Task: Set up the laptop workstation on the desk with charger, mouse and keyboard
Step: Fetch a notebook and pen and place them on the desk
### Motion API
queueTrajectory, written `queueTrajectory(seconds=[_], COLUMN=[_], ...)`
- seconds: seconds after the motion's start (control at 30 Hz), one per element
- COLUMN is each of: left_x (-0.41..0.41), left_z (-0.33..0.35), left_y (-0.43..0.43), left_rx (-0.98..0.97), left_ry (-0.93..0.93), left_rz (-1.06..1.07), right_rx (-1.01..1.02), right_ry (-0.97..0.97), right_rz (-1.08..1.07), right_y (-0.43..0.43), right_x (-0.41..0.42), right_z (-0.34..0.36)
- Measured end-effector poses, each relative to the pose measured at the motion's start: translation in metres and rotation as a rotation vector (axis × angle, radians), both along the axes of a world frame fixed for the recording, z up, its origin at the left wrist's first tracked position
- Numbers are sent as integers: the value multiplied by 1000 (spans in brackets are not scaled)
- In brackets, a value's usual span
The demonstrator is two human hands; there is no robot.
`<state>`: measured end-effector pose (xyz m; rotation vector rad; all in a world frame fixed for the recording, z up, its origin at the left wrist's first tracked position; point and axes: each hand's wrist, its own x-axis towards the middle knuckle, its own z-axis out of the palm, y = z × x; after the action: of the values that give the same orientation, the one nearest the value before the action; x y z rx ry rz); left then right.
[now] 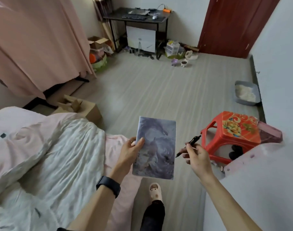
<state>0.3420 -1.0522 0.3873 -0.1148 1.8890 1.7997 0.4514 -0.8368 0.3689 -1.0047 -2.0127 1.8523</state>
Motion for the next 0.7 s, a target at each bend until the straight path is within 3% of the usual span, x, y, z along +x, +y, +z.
queueTrajectory(seconds=[0.17, 0.47, 0.7], left_x=[-141, -357, -518], left_z=[-25, -10, -21], left_y=[75, 209, 295], left_rx=[-10, 29, 24], left_ry=[-96, -149, -143], left_rz=[-3, -66, 33], right_rx=[51, 108, 75], right_ry=[-62, -90, -120], right_rz=[-33, -38, 16], right_y=[98, 240, 354], right_x=[-126, -305, -496], right_z=[-7, 10, -24])
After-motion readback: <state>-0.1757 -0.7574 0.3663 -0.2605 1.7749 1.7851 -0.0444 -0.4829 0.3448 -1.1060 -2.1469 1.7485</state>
